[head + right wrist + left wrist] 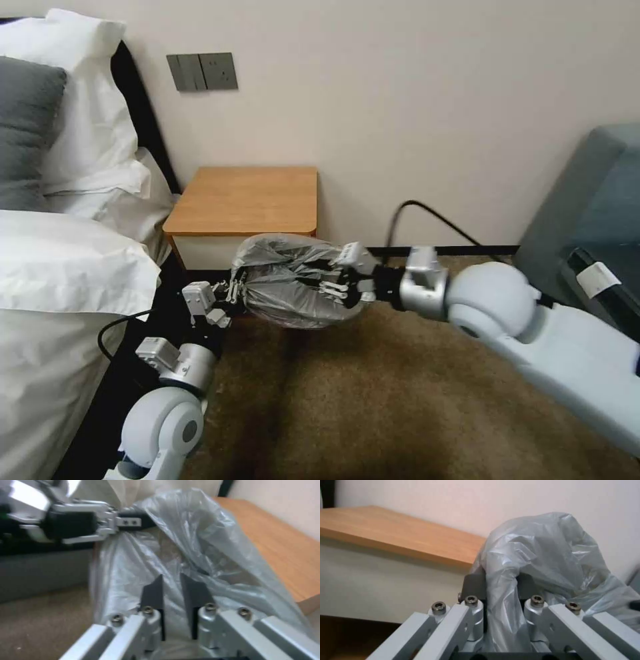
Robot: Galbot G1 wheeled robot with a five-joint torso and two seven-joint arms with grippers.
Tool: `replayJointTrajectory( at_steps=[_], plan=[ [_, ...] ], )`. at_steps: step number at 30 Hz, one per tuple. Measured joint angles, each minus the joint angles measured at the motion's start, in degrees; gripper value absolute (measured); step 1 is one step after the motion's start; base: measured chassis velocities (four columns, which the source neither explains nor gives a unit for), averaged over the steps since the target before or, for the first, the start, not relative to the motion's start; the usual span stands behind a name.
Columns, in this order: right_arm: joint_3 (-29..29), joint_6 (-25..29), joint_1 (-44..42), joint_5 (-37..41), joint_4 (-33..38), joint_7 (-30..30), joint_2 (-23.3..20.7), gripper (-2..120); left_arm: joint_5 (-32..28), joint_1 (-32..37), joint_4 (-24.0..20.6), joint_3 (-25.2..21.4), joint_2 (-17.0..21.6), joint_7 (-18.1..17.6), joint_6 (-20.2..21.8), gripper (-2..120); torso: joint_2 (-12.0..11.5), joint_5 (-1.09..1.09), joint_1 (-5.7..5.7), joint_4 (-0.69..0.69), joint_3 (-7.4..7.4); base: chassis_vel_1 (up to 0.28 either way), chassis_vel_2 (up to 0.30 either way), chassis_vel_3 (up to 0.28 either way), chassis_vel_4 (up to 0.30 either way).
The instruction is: Pick up the garbage bag from the table and place it over the trash can.
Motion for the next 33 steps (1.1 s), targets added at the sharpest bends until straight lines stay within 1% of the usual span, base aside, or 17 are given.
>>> replayJointTrajectory(
  at_steps=[1,2,10,14,18,21,25,33],
  plan=[
    [-0.6,-0.8,0.7,-0.4,-0.5,0.2,0.7,7,0.1,0.1,0.0,0.0,0.0,0.1,-0.1,11,0.0,0.00,0.00,0.00,0.00,0.000,0.000,0.000,0.000],
    [-1.2,-1.3,1.5,-1.3,-1.2,0.3,1.4,1,0.3,0.2,-0.1,0.0,0.0,0.2,-0.2,11,0.0,0.00,0.00,0.01,0.00,0.000,0.000,0.000,0.000],
    [-3.3,-2.5,2.8,-3.3,-4.0,0.3,3.4,0,0.7,0.3,-0.4,0.3,-0.2,0.4,-0.5,11,0.0,0.01,0.00,0.00,0.00,0.000,0.000,0.000,0.000],
    [-4.2,-3.1,2.6,-4.0,-5.8,1.0,5.3,0,0.8,0.1,-0.4,0.7,-0.4,0.5,-0.6,11,0.0,0.01,0.00,0.00,0.00,0.000,0.000,0.000,0.000],
    [-4.8,-3.9,2.5,-3.9,-6.7,1.7,6.1,0,0.8,0.0,-0.3,0.8,-0.4,0.5,-0.6,11,0.0,0.01,0.00,0.00,0.00,0.000,0.000,0.000,0.000],
    [-5.2,-4.4,2.3,-3.5,-7.8,2.7,6.9,0,0.6,0.0,-0.3,0.8,-0.5,0.6,-0.6,11,0.0,0.01,0.00,0.00,0.00,0.000,0.000,0.000,0.000],
    [-5.3,-4.6,1.9,-1.7,-10.4,5.9,8.9,0,0.3,0.0,-0.3,0.7,-0.7,0.6,-0.8,11,0.0,0.01,0.00,0.00,0.00,0.000,0.000,0.000,0.000],
    [-5.3,-4.2,1.6,-1.4,-13.7,7.9,10.8,0,-0.2,0.1,-0.4,0.9,-1.0,0.6,-0.9,11,0.0,0.01,0.00,0.00,0.00,0.000,0.000,0.000,0.000]
  ],
)
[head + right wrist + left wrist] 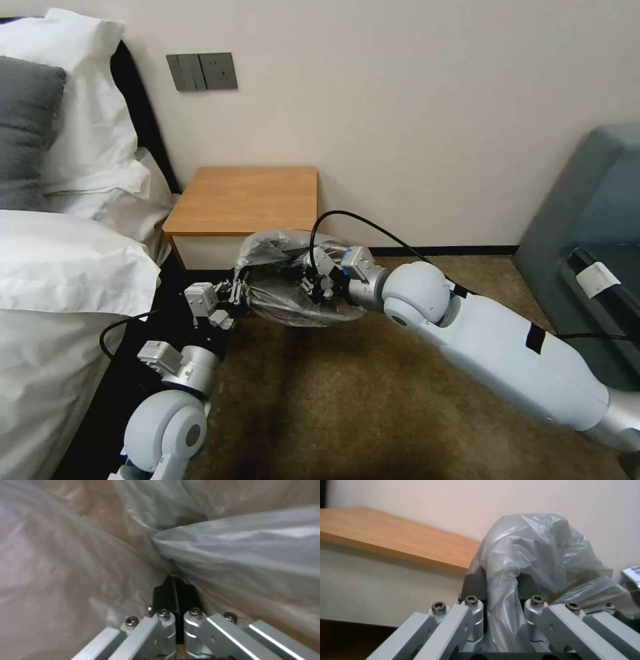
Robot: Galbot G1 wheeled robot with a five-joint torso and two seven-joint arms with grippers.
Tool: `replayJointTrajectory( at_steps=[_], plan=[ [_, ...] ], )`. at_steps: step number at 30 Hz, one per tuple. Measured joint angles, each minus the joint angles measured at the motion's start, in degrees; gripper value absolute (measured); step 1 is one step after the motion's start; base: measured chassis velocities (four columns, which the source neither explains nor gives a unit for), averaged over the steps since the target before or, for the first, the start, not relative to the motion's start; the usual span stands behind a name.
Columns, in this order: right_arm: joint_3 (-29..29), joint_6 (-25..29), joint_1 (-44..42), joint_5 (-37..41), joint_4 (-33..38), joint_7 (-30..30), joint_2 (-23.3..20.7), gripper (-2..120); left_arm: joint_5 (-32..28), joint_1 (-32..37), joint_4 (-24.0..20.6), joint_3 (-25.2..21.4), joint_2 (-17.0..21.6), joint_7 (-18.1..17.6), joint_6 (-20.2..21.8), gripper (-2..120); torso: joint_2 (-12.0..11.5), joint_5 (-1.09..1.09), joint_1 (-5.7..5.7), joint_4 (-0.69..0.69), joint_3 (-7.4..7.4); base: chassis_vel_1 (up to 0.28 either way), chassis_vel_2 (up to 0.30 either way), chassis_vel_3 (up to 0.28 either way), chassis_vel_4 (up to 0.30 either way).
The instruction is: Pick up the garbage bag from the table and place it over the trash can.
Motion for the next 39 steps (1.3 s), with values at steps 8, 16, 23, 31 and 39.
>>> replayJointTrajectory(
  at_steps=[8,16,23,31,39],
  plan=[
    [-0.5,-0.2,0.0,0.2,-2.1,2.8,1.6,0,-0.1,-0.2,-0.1,0.3,0.0,0.3,0.0,11,0.0,0.00,-0.01,0.00,0.00,0.000,0.000,0.000,0.000],
    [-1.8,-0.3,0.8,-2.1,-3.1,2.0,2.0,0,0.0,-0.4,-0.2,0.5,0.0,0.6,0.0,11,0.0,0.00,-0.01,0.00,0.00,0.000,0.000,0.000,0.000],
    [-3.6,4.5,3.3,-13.9,-6.1,-8.0,0.9,0,0.0,-0.5,-0.3,0.2,0.4,1.1,0.7,11,0.0,0.00,0.00,0.00,0.00,0.000,0.000,0.000,0.000],
    [-6.7,6.0,5.2,-17.9,-8.1,-9.8,1.1,0,0.3,-0.4,-0.9,-0.1,0.6,1.6,1.4,11,0.0,0.00,0.00,0.00,0.00,0.000,0.000,0.000,0.000],
    [-9.1,3.7,7.4,-18.5,-9.8,-9.7,2.7,0,1.6,-0.3,-1.0,0.2,0.5,2.3,1.1,11,0.0,0.00,-0.01,0.00,0.00,0.000,0.000,0.000,0.000]
  ],
)
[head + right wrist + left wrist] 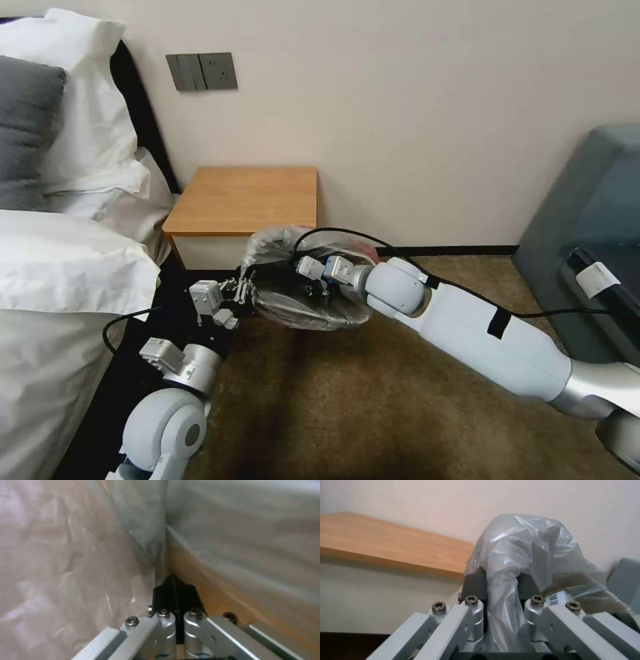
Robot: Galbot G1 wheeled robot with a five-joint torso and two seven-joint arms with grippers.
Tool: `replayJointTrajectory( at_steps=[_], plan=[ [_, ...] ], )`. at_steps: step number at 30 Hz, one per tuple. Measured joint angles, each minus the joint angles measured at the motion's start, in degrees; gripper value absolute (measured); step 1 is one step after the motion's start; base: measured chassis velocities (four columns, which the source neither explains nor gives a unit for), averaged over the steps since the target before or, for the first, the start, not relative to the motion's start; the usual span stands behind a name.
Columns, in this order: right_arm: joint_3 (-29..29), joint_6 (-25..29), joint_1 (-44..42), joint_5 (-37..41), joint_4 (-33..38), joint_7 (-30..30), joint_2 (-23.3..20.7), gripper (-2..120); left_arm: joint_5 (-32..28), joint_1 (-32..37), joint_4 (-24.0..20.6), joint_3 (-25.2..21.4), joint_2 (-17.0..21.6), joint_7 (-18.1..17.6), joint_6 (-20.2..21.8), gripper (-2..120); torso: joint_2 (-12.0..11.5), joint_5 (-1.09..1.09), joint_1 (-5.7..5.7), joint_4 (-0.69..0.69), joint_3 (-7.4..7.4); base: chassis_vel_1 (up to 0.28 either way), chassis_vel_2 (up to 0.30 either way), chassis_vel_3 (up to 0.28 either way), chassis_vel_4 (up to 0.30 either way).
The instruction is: Pick up the garbage bag from the table and place it over the trash can.
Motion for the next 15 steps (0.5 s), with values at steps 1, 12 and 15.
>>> replayJointTrajectory(
  at_steps=[1,12,15],
  plan=[
    [0.0,0.0,0.0,0.0,0.0,0.0,0.0,0,0.0,0.0,0.0,0.0,0.0,0.0,0.0,11,0.0,0.00,0.00,0.00,0.00,0.000,0.000,0.000,0.000],
    [-1.1,-2.8,0.9,-1.2,-2.7,0.8,2.3,0,0.6,0.2,0.0,0.3,-0.2,0.6,-0.7,11,0.0,0.00,0.00,0.00,0.00,0.000,0.000,0.000,0.000],
    [-1.4,-2.9,0.9,-2.0,-3.4,0.6,2.7,0,0.6,0.3,0.0,0.3,-0.2,0.8,-0.7,11,0.0,0.00,0.00,0.00,0.00,0.000,0.000,0.000,0.000]
  ],
)
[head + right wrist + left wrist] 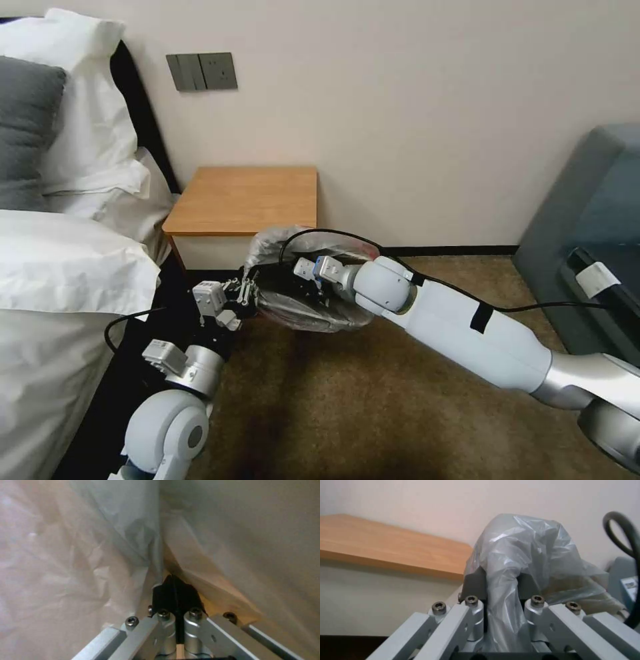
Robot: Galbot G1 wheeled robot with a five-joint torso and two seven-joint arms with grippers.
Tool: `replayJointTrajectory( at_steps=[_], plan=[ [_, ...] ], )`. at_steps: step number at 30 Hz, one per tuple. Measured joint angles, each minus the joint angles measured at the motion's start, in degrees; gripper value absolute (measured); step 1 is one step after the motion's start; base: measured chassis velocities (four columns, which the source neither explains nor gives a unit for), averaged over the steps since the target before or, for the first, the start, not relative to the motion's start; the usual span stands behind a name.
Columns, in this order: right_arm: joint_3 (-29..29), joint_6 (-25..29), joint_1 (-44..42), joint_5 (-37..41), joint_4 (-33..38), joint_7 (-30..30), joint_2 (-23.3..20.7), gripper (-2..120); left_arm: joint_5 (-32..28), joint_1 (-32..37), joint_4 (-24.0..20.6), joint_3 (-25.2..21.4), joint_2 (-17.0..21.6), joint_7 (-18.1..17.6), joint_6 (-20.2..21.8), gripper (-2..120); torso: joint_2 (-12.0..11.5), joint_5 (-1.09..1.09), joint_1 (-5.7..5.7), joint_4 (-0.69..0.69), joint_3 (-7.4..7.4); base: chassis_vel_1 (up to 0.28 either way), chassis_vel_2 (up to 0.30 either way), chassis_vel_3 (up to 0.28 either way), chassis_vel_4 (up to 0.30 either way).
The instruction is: Pick up the garbage bag from the table and place it over the trash can.
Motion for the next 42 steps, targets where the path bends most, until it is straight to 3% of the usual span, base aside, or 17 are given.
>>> replayJointTrajectory(
  at_steps=[30,42],
  plan=[
    [-0.1,-2.5,-0.7,-5.2,-5.5,-0.2,3.6,0,0.3,0.5,-0.2,0.9,-0.5,0.7,-0.3,11,0.0,0.00,0.00,0.00,0.00,0.000,0.000,0.000,0.000],
    [1.6,-3.9,-1.0,0.1,0.2,0.5,1.5,0,0.1,-0.4,1.9,0.4,-0.5,-0.5,-0.4,11,0.0,0.00,0.00,0.00,0.00,0.000,0.000,0.000,0.000]
  ],
)
